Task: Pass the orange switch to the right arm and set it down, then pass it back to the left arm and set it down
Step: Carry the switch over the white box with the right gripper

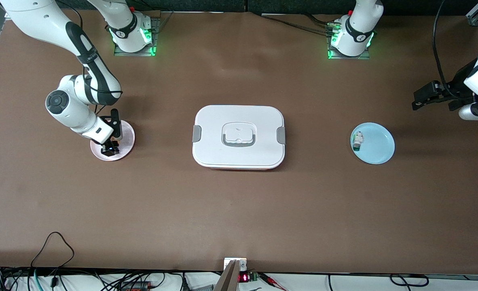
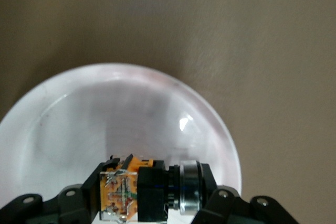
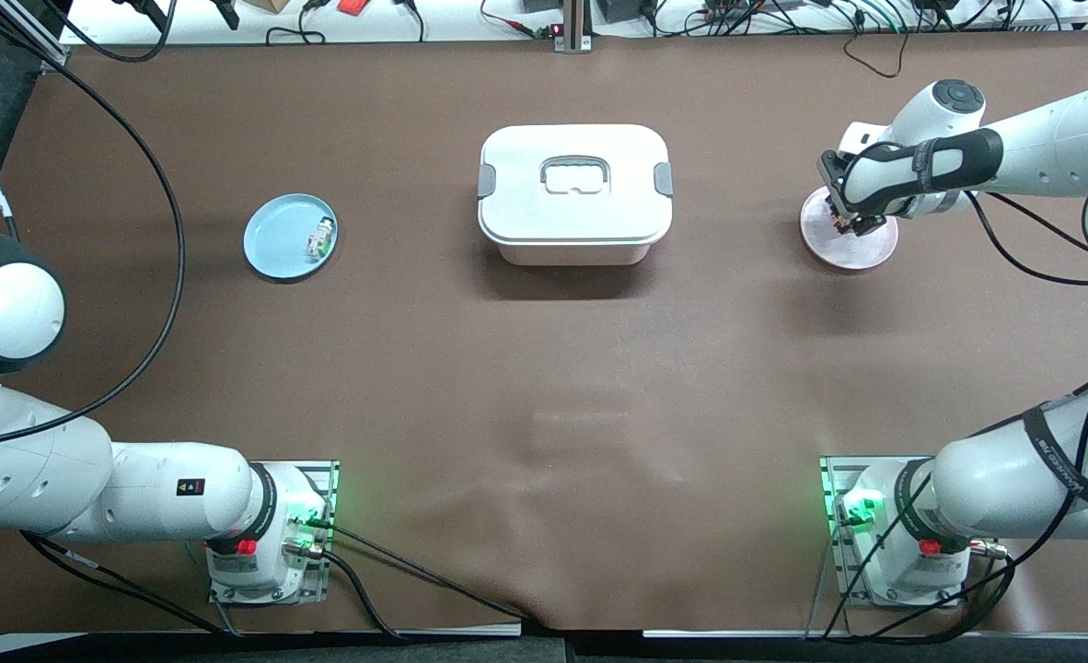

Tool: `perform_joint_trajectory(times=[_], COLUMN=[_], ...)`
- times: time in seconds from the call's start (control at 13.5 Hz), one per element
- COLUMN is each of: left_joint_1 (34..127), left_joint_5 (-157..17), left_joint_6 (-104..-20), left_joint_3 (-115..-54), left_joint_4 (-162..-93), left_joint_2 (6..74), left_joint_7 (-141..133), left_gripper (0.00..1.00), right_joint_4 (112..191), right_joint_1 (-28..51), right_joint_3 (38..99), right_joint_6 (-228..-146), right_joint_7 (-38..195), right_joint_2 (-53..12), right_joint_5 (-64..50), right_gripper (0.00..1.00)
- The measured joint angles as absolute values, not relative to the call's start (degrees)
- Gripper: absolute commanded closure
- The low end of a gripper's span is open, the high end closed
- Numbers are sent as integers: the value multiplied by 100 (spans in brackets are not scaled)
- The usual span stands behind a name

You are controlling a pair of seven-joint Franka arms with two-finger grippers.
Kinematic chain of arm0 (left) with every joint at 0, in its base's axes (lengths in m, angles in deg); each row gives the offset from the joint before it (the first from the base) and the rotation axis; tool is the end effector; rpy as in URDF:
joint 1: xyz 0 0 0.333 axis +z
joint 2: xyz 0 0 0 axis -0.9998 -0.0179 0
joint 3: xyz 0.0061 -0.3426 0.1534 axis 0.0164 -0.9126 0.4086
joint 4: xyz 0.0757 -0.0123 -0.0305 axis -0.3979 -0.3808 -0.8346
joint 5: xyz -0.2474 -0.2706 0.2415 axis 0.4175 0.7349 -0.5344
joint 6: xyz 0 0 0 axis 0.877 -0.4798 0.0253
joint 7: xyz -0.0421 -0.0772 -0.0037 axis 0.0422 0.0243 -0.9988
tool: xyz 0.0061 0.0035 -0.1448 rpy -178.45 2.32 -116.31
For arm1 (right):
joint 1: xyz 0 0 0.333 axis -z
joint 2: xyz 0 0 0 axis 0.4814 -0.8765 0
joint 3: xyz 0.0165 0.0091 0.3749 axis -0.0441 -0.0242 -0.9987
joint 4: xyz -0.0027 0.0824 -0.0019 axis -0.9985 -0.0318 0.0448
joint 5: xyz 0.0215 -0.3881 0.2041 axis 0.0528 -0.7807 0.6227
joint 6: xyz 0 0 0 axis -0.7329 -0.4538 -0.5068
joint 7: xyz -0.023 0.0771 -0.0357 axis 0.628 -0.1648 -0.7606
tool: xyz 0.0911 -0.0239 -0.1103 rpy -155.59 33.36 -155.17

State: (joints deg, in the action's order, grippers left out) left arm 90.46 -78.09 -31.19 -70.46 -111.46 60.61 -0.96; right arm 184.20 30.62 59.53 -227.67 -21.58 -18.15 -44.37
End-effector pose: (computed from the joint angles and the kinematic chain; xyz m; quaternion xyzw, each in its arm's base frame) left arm 0.6275 -0.0317 0.6440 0.9997 0.0034 -0.0193 0.0121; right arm 0.5801 0.0187 0.1702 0.5939 0.8040 0.0249 0.0181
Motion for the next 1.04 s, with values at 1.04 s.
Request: perform_joint_trajectory(times=[1.04], left_joint_1=[9053], left_joint_5=[-7809], left_joint_6=[-3119], left_joint_3=[-7046], left_joint_4=[-11148], left_joint_2=[6043], left_joint_7=[-96], left_gripper=[0], right_joint_4=[16664], right_joint_1=[2650], right_joint_3=[4284], right_joint_6=[-20988], right_joint_7=[-1109], right_joint_2=[-894], right_joint_5=[-750], right_gripper=[100])
